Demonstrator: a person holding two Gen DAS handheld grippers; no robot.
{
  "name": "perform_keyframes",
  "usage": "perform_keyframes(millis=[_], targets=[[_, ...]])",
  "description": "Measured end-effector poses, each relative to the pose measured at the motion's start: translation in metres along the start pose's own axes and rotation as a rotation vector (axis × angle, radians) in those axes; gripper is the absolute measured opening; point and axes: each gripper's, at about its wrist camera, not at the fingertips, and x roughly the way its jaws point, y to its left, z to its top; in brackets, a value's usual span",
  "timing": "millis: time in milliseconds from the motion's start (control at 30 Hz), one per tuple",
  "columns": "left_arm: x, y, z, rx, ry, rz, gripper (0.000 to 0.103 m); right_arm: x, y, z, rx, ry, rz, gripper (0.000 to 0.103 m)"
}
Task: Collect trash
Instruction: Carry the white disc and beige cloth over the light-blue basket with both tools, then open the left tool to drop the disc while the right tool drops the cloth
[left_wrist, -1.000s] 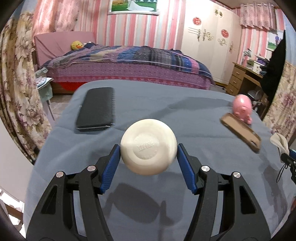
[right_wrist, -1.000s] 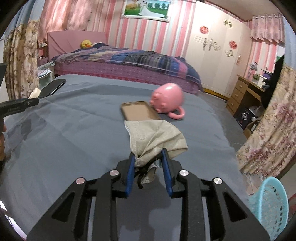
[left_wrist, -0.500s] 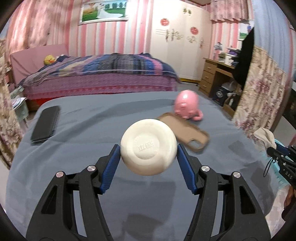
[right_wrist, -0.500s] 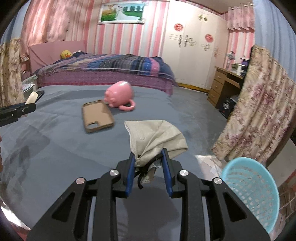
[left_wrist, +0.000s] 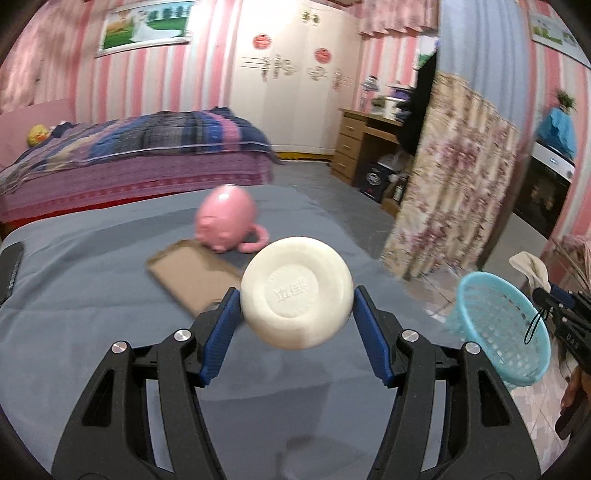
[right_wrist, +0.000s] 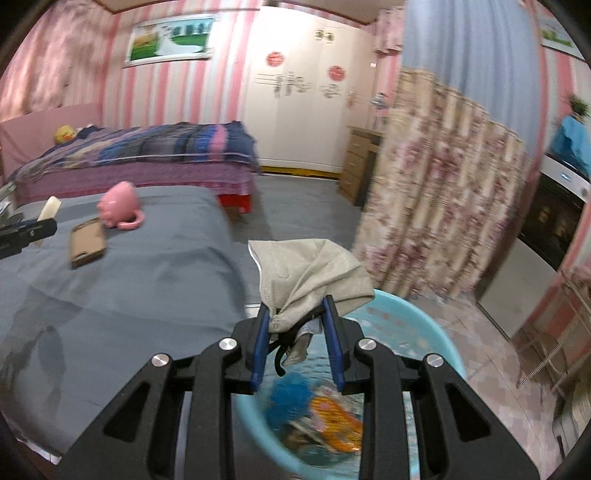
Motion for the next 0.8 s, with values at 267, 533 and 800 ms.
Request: perform_keyframes(millis=[267, 533, 800], targets=[[0.029, -0.078, -0.006, 0.068, 0.033, -0.105, 0.061, 0.002, -0.068, -0.023, 0.082, 0.012, -0.088, 0.028], [0.050, -0.161, -0.017, 0.165, 0.052, -0.188, 0.061, 0.015, -0.109, -0.051, 0.186, 0.027, -0.107, 0.028], [0.065, -0.216, -0.020, 0.235, 0.046, -0.235, 0.061, 0.023, -0.120, -0.063, 0.219, 0.024, -0.111, 0.028]])
